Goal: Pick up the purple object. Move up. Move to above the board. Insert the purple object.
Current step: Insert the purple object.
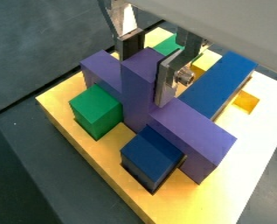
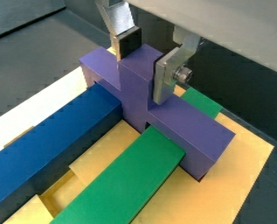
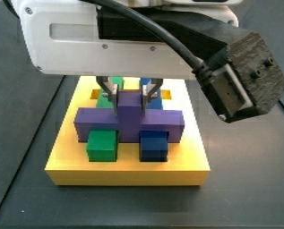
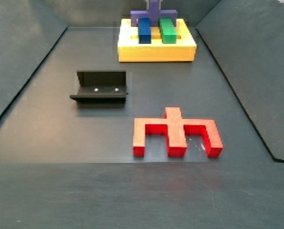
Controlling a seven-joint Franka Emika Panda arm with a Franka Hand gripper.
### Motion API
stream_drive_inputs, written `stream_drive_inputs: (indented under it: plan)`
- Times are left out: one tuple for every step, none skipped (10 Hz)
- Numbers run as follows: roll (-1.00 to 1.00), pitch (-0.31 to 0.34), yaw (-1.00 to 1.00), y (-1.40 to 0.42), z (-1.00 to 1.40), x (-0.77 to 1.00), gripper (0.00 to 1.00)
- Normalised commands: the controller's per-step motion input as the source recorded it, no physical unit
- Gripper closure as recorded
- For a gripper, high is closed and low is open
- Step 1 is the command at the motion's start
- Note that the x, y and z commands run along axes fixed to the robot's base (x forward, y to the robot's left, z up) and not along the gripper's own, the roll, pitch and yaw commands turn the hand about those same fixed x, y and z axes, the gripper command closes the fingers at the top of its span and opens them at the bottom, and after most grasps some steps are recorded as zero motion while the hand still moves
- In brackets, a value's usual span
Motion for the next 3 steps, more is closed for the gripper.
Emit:
stream_drive_inputs:
  plan:
    - [-0.14, -0.13, 0.0, 0.04, -0.56, 0.0, 1.0]
    - [0.0, 0.0, 0.0, 0.0, 0.0, 0.0, 1.0]
    - [0.0, 0.0, 0.0, 0.0, 0.0, 0.0, 1.0]
